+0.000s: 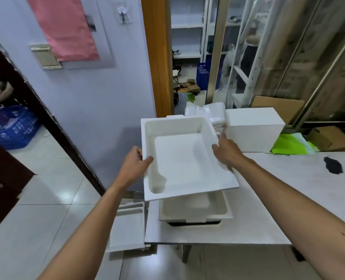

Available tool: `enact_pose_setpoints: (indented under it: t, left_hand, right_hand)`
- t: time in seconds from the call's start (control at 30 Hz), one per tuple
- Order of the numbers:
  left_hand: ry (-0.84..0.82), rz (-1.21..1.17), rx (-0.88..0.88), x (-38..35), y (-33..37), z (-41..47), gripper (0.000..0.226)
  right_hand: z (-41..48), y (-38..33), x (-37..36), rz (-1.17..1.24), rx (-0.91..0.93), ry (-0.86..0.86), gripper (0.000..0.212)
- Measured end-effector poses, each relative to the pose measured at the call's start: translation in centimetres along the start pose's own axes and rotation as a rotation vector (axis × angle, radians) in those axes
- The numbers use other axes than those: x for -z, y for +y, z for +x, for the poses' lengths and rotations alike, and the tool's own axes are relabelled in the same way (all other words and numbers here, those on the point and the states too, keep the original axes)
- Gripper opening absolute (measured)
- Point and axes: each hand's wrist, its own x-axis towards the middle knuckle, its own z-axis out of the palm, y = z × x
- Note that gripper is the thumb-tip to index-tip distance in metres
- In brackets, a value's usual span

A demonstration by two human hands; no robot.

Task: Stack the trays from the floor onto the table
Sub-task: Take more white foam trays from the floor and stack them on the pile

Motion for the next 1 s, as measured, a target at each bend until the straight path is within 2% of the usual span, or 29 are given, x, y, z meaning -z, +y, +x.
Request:
enact_pose_setpoints:
  t: [0.2, 0.33, 0.43, 0.63, 0.77, 0.9, 1.0]
  left_hand:
    - [-0.033, -0.164, 0.008, -1.2, 0.3, -0.8, 0.016]
    - [-0.061, -0.289, 0.019, -1.0, 0.6, -1.2, 0.035]
    - [-0.059, -0.311, 0.027, -0.6, 0.9, -1.0, 0.038]
    - [-0.003, -0.293, 0.064, 1.3, 0.7, 0.7, 0.028]
    - [0.055, -0.157, 0.058, 2.4, 0.1, 1.8, 0.037]
    - [-0.049, -0.079, -0.027, 2.5, 0.8, 1.8, 0.050]
    - [-0.133, -0.025, -0.069, 2.0, 1.2, 1.6, 0.049]
  right_hand:
    - [0.0, 1.3, 1.5, -0.056, 0.061, 0.030, 0.043]
    - [-0.3, 1.3, 2.2, -0.059, 0.134, 0.078, 0.038]
    - [-0.1, 0.9, 2.7, -0.053, 0.168, 0.110, 0.036]
    - [0.3, 0.4, 3.8, -0.113, 0.240, 0.142, 0.036]
    - [0.9, 0.2, 3.7, -0.158, 0.280, 0.134, 0.032]
    - [1.0, -0.6, 3.3, -0.195, 0.309, 0.100, 0.030]
    - [0.6, -1.9, 3.2, -0.231, 0.346, 0.075, 0.030]
